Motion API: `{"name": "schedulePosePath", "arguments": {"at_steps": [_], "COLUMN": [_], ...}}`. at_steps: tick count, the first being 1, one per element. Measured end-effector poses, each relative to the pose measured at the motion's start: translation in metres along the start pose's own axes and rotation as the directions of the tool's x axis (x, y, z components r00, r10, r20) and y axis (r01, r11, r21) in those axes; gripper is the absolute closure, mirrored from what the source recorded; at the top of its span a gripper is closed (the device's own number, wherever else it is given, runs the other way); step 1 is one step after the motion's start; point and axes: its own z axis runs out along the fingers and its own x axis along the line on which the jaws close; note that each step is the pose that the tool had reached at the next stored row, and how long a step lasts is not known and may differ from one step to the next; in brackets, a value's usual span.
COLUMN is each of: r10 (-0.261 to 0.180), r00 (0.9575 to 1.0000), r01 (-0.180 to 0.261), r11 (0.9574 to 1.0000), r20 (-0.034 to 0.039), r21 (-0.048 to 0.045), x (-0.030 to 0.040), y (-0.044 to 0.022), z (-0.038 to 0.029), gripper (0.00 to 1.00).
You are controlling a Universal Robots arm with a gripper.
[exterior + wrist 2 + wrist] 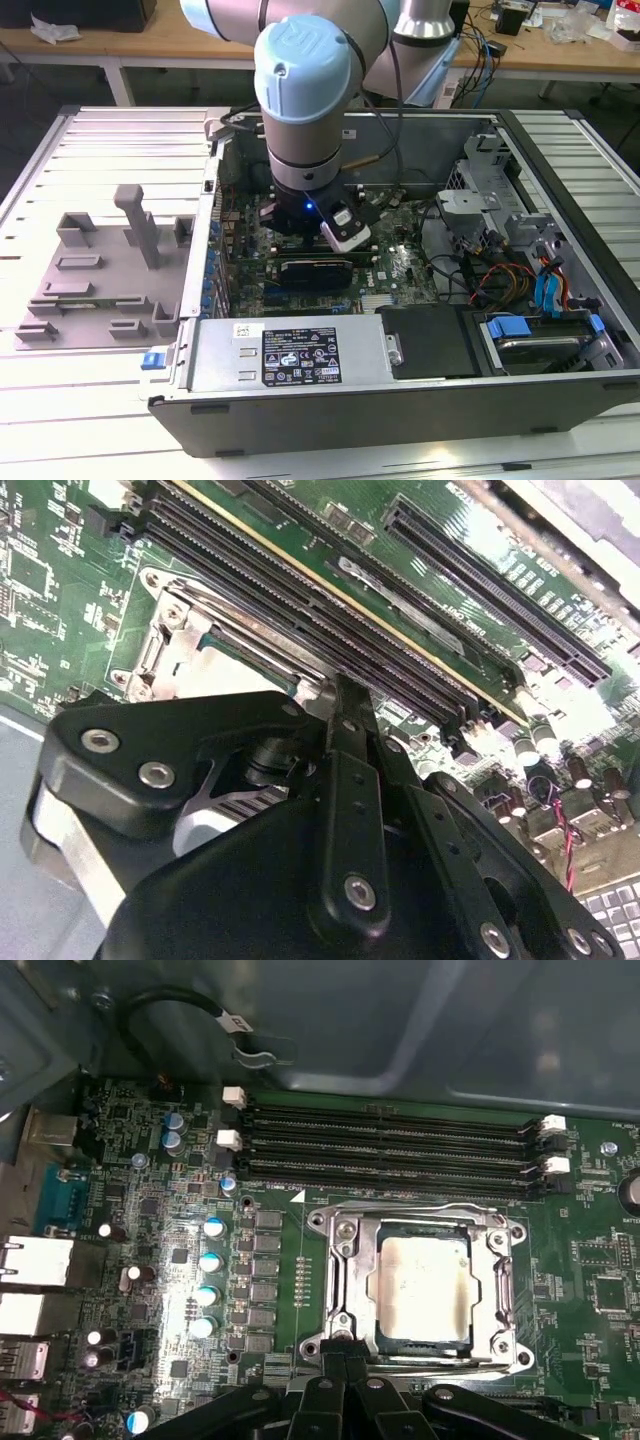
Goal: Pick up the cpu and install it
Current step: 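Install the second cpu locking lever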
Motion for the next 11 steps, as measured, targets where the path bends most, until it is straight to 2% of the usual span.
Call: {"name": "schedulePosePath", "arguments": {"at_steps": [2,5,6,11], "r10": [0.003,0.006,0.006,0.006], "r00": [1.0000,0.9999,0.9998,0.9991], "r01": [-0.003,-0.006,-0.006,-0.005], "r11": [1.0000,1.0000,1.0000,0.9999], "r20": [0.0021,0.0102,0.0178,0.0418], "r21": [0.0004,-0.0007,-0.0029,-0.0091], "x": [0.0032,0.0069,0.0083,0.0133], "y": [0.0002,0.0005,0.0008,0.0014], "z": [-0.0001,-0.0003,-0.0001,0.0004], "gripper": [0.89,0.89,0.89,0.89]}}
